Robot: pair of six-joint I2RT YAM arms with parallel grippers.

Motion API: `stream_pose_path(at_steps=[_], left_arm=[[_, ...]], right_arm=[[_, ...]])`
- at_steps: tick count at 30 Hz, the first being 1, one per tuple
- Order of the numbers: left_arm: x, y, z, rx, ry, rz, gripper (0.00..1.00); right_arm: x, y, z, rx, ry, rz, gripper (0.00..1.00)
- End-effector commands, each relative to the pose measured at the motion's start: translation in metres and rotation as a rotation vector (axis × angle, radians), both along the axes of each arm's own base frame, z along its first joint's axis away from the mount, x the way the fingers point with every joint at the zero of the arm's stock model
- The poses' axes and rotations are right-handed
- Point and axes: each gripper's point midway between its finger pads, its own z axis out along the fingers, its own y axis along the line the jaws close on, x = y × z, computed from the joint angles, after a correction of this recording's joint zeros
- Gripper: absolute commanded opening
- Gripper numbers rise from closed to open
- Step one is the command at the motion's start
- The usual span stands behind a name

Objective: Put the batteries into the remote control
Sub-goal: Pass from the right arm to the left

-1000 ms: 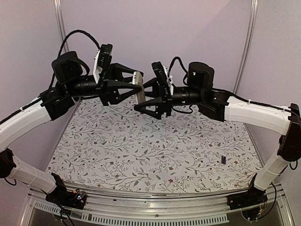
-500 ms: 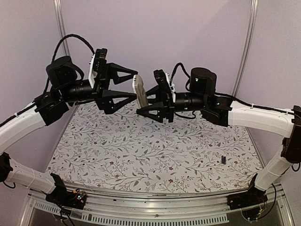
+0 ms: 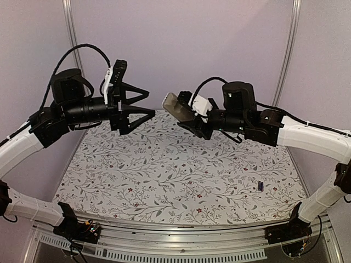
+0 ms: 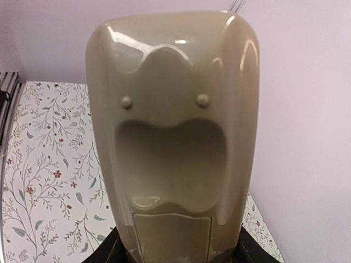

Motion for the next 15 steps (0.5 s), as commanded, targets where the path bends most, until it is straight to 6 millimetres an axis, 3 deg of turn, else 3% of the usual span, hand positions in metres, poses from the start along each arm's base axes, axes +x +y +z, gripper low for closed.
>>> stream_pose_path(at_steps=[1,6,11,15], left_arm=[[0.008,0.002,-0.024,0.08,0.047,0.057,0.94],[0.021,-0.008,-0.045,0.156,0.106,0.07,0.96],[0.035,-0.016,-0.06,0.14,0.231,0.117,0.88],[0.026,-0.021,-0.061,0.122,0.242,0.06,0.85]], right_arm=[[0.006,-0.009,-0.022,-0.229,-0.137,-0.045,0.28],[-0.021,0.003,-0.021,-0.259,-0.193,0.079,0.3],[-0.027,0.01,-0.024,-0.277,-0.217,0.094,0.31],[-0.037,0.014,-0.02,-0.247,-0.203,0.149,0.31]])
